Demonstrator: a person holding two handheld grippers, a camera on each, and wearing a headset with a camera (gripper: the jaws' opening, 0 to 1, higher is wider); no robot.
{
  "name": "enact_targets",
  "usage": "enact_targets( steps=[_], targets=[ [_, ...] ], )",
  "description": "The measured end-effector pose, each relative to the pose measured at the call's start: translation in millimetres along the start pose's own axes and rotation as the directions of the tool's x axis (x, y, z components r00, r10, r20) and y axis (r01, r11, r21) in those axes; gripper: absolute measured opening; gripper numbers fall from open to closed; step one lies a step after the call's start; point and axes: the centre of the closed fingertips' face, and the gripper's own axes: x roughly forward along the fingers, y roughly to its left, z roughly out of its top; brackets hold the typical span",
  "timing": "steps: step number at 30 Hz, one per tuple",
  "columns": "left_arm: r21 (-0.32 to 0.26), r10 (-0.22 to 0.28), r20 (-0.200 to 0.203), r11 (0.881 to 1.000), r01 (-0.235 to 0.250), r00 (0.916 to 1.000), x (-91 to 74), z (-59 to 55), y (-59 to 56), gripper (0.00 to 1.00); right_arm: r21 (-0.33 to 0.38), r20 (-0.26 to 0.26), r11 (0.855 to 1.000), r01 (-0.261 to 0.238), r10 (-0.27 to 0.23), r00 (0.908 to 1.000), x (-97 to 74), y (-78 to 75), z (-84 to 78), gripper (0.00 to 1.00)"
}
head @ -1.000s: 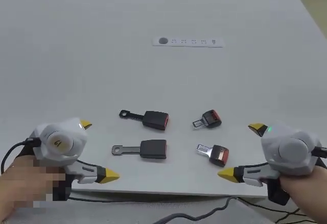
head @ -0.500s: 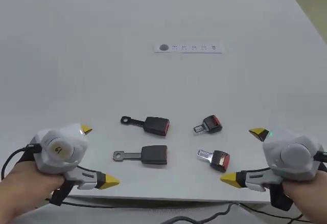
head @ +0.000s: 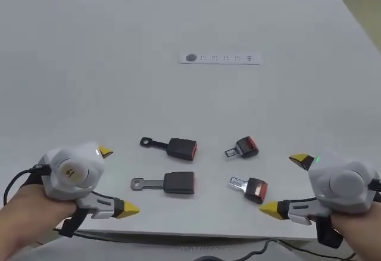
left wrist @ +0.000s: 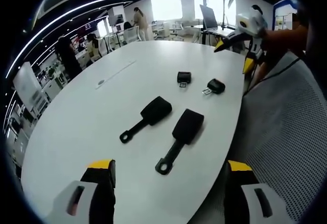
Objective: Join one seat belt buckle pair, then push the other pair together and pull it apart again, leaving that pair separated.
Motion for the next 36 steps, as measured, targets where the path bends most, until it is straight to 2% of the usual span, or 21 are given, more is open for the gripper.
enact_targets(
  steps=[6,8,11,18,25,28,33,36],
  targets=[
    [0.026,-0.027,-0.018,0.999,0.028,0.9995,8.5,3.5,1.2,0.86,-0.003,0.002,1.000,-0.016,0.016,0.9999,4.1,2.3,2.8,0.73],
    [0.032,-0.037,-0.024,0.999,0.038,0.9990,11.5,6.1,0.4,0.85,-0.010,0.005,0.999,-0.039,0.039,0.9992,6.4,5.0,3.4,0.68],
    [0.048,-0.051,-0.020,0.997,0.052,0.9985,17.2,9.9,-2.0,0.82,-0.031,0.012,0.996,-0.089,0.089,0.9959,8.5,13.3,5.1,0.55],
    [0.085,-0.094,-0.043,0.992,0.098,0.9946,33.0,15.8,-11.6,0.80,-0.075,-0.024,0.991,-0.113,0.111,0.9935,20.4,16.0,-0.6,0.50],
    [0.158,-0.139,-0.088,0.976,0.152,0.9864,56.4,16.2,-18.2,0.76,-0.131,-0.070,0.981,-0.142,0.133,0.9886,30.1,16.9,-4.2,0.47],
    [0.185,-0.162,-0.098,0.967,0.178,0.9819,64.0,17.9,-19.5,0.70,-0.152,-0.087,0.976,-0.153,0.141,0.9861,33.1,18.0,-5.6,0.45],
    [0.221,-0.166,-0.132,0.956,0.192,0.9772,76.9,21.9,-18.4,0.69,-0.162,-0.108,0.972,-0.170,0.154,0.9821,42.4,16.4,-13.4,0.42],
    [0.233,-0.191,-0.150,0.947,0.222,0.9702,84.9,21.7,-22.6,0.67,-0.163,-0.124,0.970,-0.179,0.160,0.9792,46.3,16.4,-18.0,0.41]
  ],
)
